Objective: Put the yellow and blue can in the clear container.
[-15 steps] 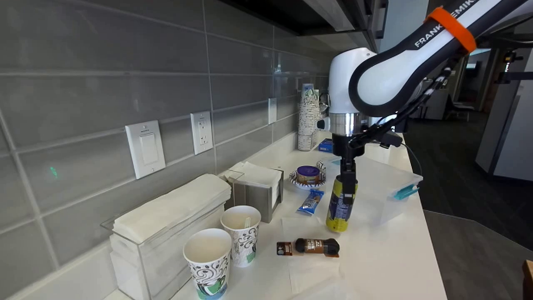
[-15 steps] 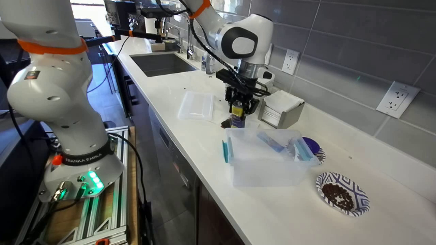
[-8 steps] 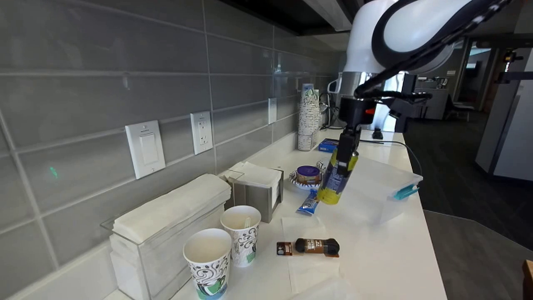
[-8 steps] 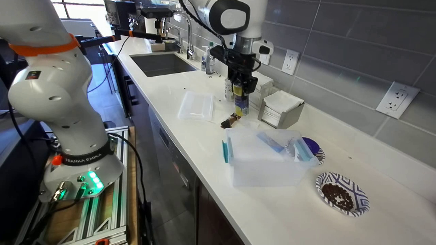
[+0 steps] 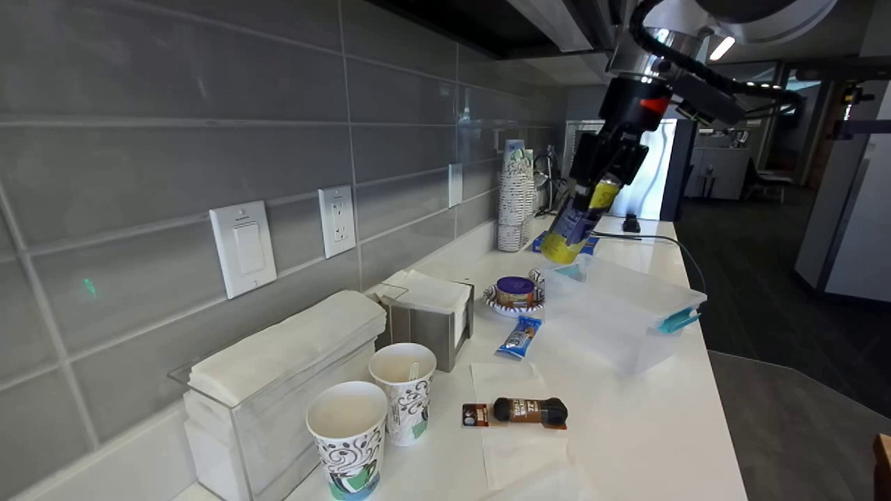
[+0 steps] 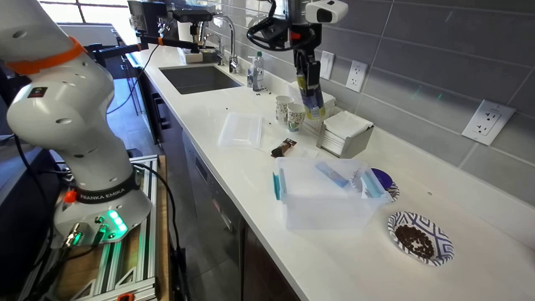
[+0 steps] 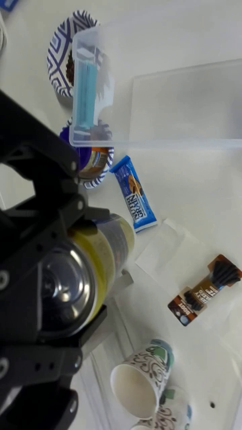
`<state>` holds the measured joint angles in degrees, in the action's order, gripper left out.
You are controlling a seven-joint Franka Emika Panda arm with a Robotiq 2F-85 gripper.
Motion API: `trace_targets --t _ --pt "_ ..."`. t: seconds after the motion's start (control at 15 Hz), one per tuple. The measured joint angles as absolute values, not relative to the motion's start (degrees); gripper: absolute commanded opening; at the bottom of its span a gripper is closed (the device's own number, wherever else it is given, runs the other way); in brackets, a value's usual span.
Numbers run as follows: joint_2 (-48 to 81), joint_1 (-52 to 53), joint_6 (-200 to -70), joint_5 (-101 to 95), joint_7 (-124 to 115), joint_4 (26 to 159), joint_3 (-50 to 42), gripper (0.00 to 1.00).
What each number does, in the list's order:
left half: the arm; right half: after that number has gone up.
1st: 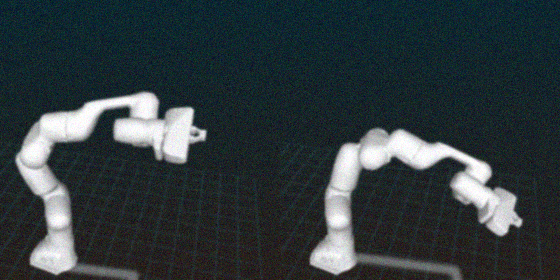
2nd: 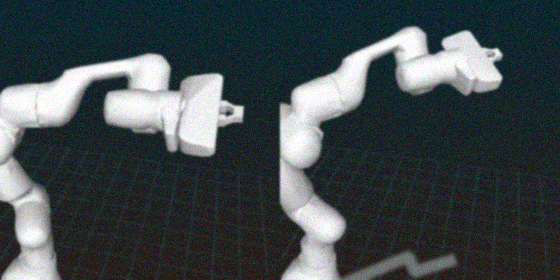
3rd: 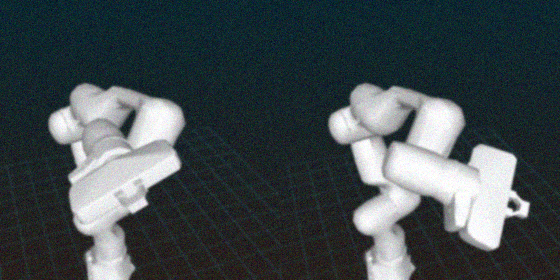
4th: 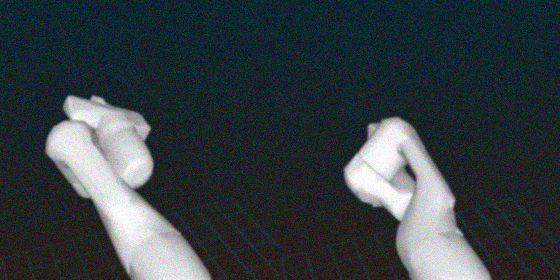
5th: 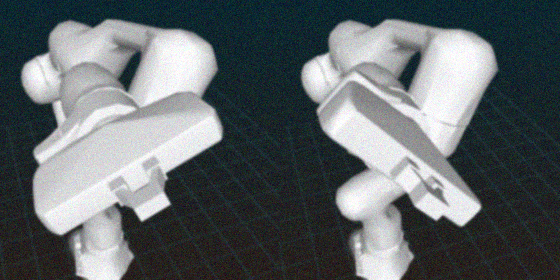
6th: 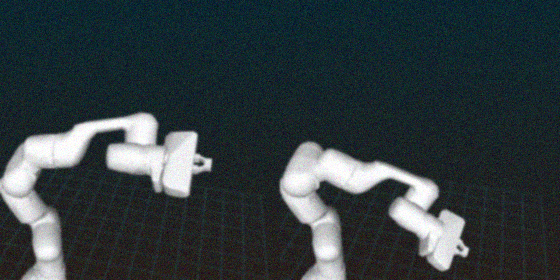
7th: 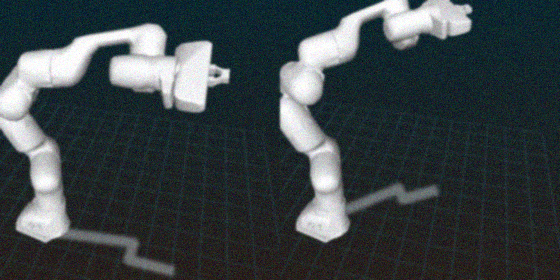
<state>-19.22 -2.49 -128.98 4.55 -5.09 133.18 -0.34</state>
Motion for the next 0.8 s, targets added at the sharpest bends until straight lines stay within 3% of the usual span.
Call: trace_targets --t 0.07,0.13,0.4,0.47,0.8 --pt "-20.3 -3.22 -128.73 4.55 -6.69 133.11 -0.84 0.39" --pt "-21.22 -4.02 -128.51 4.56 -8.16 132.96 -1.44 0.64" --pt "-22.52 -6.12 -127.69 4.61 -10.94 132.29 -3.33 0.64" --pt "-22.49 -6.12 -127.69 4.62 -11.2 132.3 -3.3 0.39" --pt "-21.51 -6.67 -127.69 3.81 -13.96 132.15 -3.02 0.39"
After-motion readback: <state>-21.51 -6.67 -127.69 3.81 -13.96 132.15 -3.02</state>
